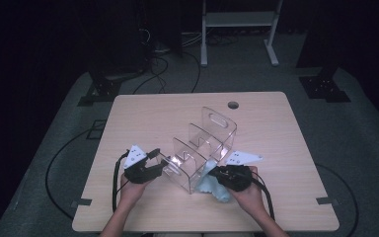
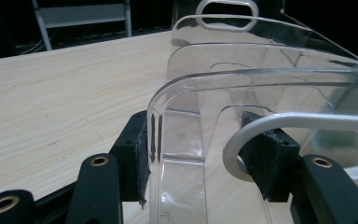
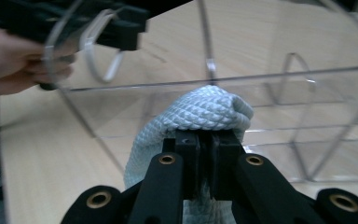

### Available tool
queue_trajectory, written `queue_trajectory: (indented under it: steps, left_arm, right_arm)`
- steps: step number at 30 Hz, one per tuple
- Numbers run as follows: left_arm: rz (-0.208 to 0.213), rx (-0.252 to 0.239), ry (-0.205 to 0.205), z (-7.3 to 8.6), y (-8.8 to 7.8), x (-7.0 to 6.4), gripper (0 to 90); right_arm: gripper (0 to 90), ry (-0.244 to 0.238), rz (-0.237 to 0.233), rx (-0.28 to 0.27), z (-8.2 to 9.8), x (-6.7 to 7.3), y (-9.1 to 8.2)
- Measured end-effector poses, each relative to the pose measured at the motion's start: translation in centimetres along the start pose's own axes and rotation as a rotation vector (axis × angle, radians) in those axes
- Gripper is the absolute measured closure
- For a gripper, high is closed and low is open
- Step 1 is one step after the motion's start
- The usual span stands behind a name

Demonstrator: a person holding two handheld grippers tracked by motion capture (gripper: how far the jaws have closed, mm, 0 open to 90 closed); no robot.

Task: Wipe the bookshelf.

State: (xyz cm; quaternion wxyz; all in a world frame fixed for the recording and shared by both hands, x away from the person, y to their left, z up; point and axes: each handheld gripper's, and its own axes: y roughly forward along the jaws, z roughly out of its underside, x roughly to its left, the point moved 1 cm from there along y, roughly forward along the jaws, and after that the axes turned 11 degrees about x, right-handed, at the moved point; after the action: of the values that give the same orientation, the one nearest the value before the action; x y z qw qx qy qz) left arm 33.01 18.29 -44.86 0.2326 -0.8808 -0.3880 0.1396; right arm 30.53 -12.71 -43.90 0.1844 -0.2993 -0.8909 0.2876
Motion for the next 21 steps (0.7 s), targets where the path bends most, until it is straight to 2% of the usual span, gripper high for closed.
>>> queue_trajectory:
  steps: [3, 5, 7, 10, 12, 14, 16, 21]
  left_arm:
    - [0.005, -0.002, -0.002, 0.0, 0.1, -0.1, 45.3]
    - [0.001, -0.003, -0.002, -0.1, 0.1, -0.2, 45.3]
    - [0.000, -0.003, -0.002, -0.1, 0.1, -0.2, 45.3]
    - [-0.003, -0.003, -0.002, -0.1, 0.1, -0.2, 45.3]
    - [-0.006, -0.002, -0.002, -0.1, 0.1, -0.2, 45.2]
    - [-0.006, -0.002, -0.002, 0.0, 0.0, -0.1, 45.2]
    - [-0.001, -0.002, -0.004, 0.0, 0.0, 0.0, 45.3]
    - [0.006, -0.006, -0.005, 0.0, 0.1, -0.1, 45.5]
  right_arm:
    - [84.0, 0.031, 0.027, -0.008, -0.2, -1.2, 0.1]
    - [84.1, 0.039, 0.033, -0.014, -0.2, -1.3, 0.2]
    - [84.1, 0.038, 0.034, -0.013, -0.2, -0.9, 0.2]
    - [84.1, 0.016, -0.001, -0.007, -0.1, 0.3, 0.1]
    - [84.1, -0.012, -0.033, 0.003, 0.0, 1.5, 0.3]
    - [84.1, -0.038, -0.036, 0.011, 0.1, 2.2, 0.5]
    - [84.0, -0.032, -0.043, 0.012, 0.0, 1.9, 0.5]
    - [84.2, 0.009, 0.002, -0.006, -0.3, 0.2, 0.4]
